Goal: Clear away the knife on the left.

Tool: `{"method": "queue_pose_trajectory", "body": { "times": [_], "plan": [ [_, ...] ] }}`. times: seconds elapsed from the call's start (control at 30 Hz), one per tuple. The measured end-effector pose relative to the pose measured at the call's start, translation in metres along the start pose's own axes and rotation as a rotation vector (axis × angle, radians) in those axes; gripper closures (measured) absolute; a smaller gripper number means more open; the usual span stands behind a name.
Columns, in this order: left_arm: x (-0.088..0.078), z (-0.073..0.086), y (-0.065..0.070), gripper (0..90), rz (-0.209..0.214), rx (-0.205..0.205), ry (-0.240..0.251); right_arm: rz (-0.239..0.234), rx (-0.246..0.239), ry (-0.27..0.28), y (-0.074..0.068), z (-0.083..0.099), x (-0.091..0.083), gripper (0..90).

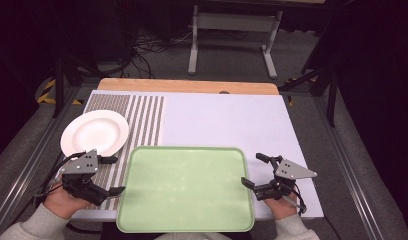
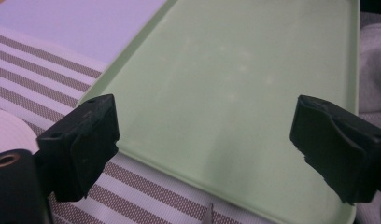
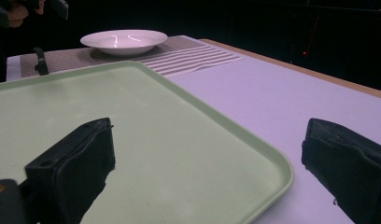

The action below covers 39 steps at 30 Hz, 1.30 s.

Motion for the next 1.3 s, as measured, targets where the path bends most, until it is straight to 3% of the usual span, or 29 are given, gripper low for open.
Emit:
{"method": "queue_pose_trajectory", "body": {
  "times": [0.47,1.3],
  "plan": [
    [-0.016,0.019,-0.005,13.6,-0.017,0.07,-0.194,-0.002,0.0,-0.005,0.0,0.001,0.001,3.2],
    [-0.025,0.051,-0.014,17.1,0.029,0.08,-0.437,-0.012,-0.005,-0.011,-0.002,0.001,0.002,3.2]
  ]
}}
Point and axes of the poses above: each handheld gripper's, and its own axes: x roughly forward along the jaws, z roughly out of its underside, y roughly to its right, the point moved 7 cm from there along x, roughly forward along the jaws, and after that the axes turned 4 degrees about -x, right-handed, at the moved point
